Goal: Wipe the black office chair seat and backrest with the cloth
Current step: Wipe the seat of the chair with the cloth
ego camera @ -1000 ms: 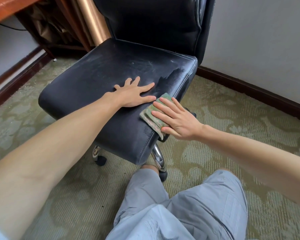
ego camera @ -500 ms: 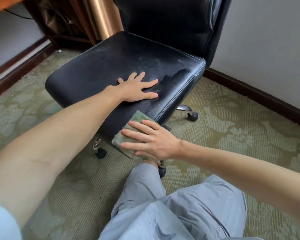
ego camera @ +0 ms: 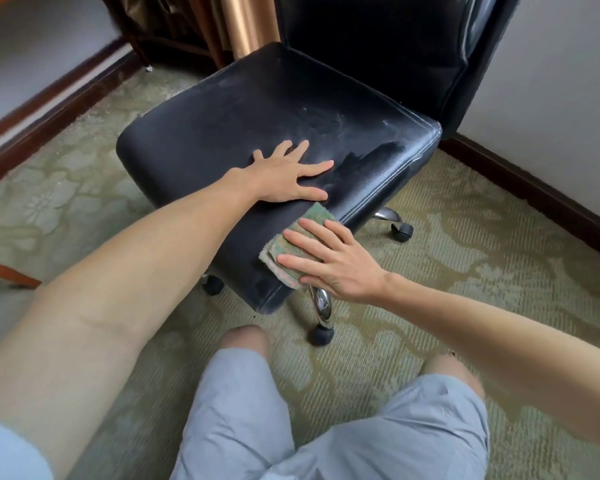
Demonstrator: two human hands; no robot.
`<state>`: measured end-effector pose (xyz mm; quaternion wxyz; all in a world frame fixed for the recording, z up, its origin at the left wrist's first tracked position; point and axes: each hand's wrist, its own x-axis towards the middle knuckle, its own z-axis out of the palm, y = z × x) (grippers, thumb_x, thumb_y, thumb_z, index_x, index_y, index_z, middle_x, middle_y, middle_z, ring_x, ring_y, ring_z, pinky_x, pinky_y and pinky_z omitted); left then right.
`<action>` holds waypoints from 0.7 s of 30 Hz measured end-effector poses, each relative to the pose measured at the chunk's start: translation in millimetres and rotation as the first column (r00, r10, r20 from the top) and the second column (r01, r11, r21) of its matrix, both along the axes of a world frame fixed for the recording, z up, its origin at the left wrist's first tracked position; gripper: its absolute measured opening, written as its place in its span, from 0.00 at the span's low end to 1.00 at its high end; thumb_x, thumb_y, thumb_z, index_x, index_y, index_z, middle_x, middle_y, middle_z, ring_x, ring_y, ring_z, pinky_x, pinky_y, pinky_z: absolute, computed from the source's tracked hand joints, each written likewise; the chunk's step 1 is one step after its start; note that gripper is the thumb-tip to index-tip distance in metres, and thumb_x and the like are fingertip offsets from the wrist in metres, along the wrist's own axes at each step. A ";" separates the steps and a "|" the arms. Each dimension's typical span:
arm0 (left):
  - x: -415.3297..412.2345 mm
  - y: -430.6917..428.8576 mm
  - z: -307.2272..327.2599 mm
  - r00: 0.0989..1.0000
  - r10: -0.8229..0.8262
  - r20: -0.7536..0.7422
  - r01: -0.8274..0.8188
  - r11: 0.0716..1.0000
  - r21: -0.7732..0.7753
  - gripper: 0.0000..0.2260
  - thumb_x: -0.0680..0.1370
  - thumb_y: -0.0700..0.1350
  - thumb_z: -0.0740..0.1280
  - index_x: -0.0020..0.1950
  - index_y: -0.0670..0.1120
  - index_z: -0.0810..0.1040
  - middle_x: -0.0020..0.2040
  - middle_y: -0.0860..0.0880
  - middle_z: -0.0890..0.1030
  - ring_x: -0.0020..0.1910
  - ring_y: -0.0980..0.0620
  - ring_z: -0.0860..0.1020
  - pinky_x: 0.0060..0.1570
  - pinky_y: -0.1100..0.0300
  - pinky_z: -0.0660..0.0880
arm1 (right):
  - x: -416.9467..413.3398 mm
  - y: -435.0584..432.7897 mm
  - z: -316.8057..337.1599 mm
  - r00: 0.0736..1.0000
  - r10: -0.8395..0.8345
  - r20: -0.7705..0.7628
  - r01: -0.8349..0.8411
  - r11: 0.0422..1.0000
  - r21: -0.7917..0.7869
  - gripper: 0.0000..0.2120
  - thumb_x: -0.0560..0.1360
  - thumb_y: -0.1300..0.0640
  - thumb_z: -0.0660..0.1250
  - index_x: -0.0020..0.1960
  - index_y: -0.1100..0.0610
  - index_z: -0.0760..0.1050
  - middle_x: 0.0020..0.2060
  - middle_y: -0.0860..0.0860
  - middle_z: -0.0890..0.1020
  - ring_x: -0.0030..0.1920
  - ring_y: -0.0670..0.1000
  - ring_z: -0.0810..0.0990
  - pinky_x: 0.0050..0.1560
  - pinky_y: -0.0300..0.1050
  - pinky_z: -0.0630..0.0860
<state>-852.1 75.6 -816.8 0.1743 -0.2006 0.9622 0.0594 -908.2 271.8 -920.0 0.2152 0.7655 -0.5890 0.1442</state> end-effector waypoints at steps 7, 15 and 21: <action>25.1 -11.5 5.5 0.984 0.015 -0.176 -0.031 0.995 -0.090 0.32 0.77 0.70 0.53 0.78 0.65 0.47 0.81 0.49 0.48 0.79 0.48 0.45 0.70 0.31 0.51 | 14.0 -11.5 -8.0 0.997 -0.069 0.042 0.072 0.995 -0.071 0.21 0.82 0.44 0.54 0.74 0.44 0.64 0.74 0.51 0.66 0.75 0.55 0.61 0.73 0.54 0.56; 74.3 -30.8 7.5 0.990 0.072 -0.125 -0.082 0.994 -0.075 0.29 0.78 0.69 0.53 0.77 0.68 0.48 0.81 0.48 0.47 0.79 0.47 0.45 0.70 0.32 0.50 | 57.4 -26.6 -5.0 0.978 -0.203 0.046 0.206 0.974 -0.091 0.21 0.82 0.44 0.56 0.74 0.43 0.64 0.74 0.52 0.65 0.75 0.56 0.62 0.73 0.54 0.58; 95.3 -46.7 3.9 0.980 0.163 -0.110 -0.164 0.986 -0.003 0.28 0.78 0.69 0.53 0.77 0.68 0.50 0.81 0.50 0.47 0.79 0.48 0.45 0.71 0.33 0.50 | 72.0 -43.1 -0.5 0.973 -0.230 0.019 0.231 0.971 -0.055 0.21 0.81 0.44 0.56 0.74 0.44 0.65 0.74 0.51 0.66 0.74 0.55 0.63 0.72 0.53 0.56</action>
